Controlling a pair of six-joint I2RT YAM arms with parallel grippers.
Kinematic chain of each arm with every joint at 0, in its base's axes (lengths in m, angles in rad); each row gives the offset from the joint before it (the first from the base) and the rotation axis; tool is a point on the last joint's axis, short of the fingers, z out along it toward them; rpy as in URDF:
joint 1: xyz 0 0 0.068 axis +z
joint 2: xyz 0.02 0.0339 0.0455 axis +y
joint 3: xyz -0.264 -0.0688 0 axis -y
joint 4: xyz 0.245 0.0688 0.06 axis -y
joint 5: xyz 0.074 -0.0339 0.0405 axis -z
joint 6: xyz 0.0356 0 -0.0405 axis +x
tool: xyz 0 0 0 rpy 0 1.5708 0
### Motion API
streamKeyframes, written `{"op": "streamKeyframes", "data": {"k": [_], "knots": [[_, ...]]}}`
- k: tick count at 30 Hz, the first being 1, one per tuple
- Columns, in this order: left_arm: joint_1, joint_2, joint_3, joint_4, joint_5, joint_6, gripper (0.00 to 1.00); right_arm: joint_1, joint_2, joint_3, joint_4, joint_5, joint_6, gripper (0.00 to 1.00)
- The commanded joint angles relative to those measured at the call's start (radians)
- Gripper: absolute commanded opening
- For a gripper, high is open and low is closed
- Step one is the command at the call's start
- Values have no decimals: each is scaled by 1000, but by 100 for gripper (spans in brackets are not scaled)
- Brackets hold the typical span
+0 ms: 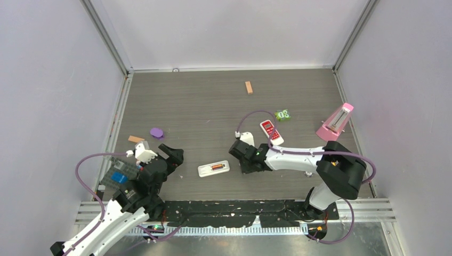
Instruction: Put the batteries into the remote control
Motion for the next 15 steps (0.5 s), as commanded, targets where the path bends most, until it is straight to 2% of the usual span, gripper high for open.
{"op": "streamKeyframes", "data": {"k": [1, 5, 8, 11, 15], "knots": [[-2, 6, 7, 29, -32, 0, 85, -19, 76, 20, -46, 90, -53, 7], [-2, 5, 6, 26, -34, 1, 85, -18, 32, 25, -28, 61, -95, 14], [-2, -1, 7, 26, -35, 4, 86, -18, -43, 7, 2, -2, -166, 26], [-2, -6, 5, 24, -40, 9, 86, -18, -118, 16, 7, -56, -291, 32], [-1, -19, 14, 24, -46, 30, 89, -19, -98, 108, -81, -60, -476, 39]]}}
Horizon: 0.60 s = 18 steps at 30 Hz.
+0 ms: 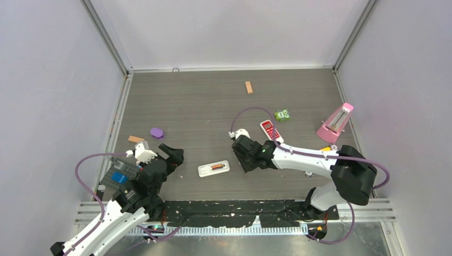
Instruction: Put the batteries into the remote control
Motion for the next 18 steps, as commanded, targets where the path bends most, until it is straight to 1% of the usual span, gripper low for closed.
{"op": "streamKeyframes", "data": {"k": [1, 3, 4, 5, 6, 8, 10, 14, 18], "knots": [[-1, -23, 19, 25, -47, 32, 89, -2, -2, 143, -107, -27, -281, 41], [-2, -37, 28, 28, -51, 59, 90, -3, 49, 200, -166, -41, -364, 49], [-2, -49, 34, 28, -53, 79, 90, -5, 82, 216, -186, -58, -392, 55], [-2, -59, 40, 27, -57, 99, 91, -6, 98, 242, -218, -63, -454, 57], [-2, -68, 47, 26, -58, 121, 91, -8, 127, 250, -229, -76, -480, 60], [-2, -79, 72, 9, -60, 165, 92, -12, 169, 274, -271, -119, -576, 63], [-2, -84, 94, -30, -74, 183, 93, -13, 195, 302, -304, -116, -663, 64], [-1, -92, 139, -73, -87, 218, 95, -31, 213, 321, -286, -135, -756, 65], [-2, -108, 151, -80, -88, 239, 95, -66, 268, 363, -285, -162, -804, 64]]}}
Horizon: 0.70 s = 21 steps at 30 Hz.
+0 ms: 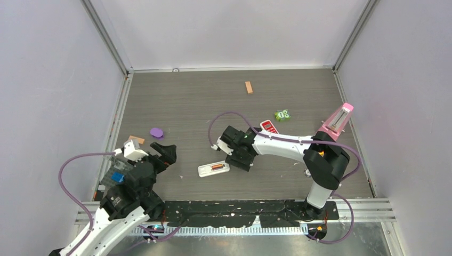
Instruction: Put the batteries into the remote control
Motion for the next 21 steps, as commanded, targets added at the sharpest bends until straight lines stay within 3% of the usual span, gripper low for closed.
{"op": "streamKeyframes", "data": {"k": [1, 21], "knots": [[-2, -21, 32, -25, -44, 52, 96, -40, 56, 85, -8, -51, -127, 63], [-2, -33, 25, -23, -56, 54, 97, -61, 123, 108, 13, -201, -197, 54]]}}
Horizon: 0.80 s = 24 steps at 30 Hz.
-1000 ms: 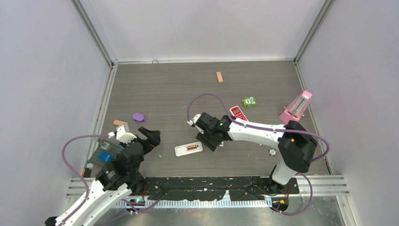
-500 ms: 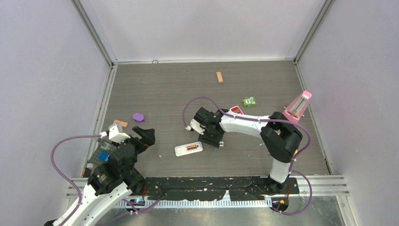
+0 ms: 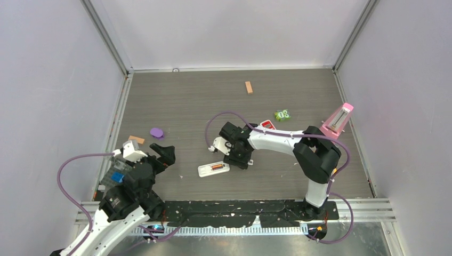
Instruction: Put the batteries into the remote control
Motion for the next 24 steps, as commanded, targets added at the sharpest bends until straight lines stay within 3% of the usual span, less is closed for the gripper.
{"op": "streamKeyframes", "data": {"k": [1, 6, 13, 17, 19, 21, 24], "knots": [[-2, -3, 19, 6, -32, 5, 97, -4, 14, 30, 8, -21, -11, 53], [-2, -8, 20, 3, -29, 5, 97, -14, 53, 38, 8, -6, -20, 46], [-2, -1, 23, 10, -30, 8, 98, -31, 43, 68, 11, 28, -14, 52], [-2, 3, 25, 11, -30, 10, 98, -31, 48, 69, 8, 15, -13, 49], [-2, 3, 25, 10, -29, 10, 98, -31, 55, 65, 6, 2, -10, 41], [-2, 3, 21, 13, -28, 12, 98, -31, 58, 63, 6, -7, -8, 25], [-1, 7, 18, 24, -17, 26, 99, -31, 57, 70, 8, -12, 5, 15]]}}
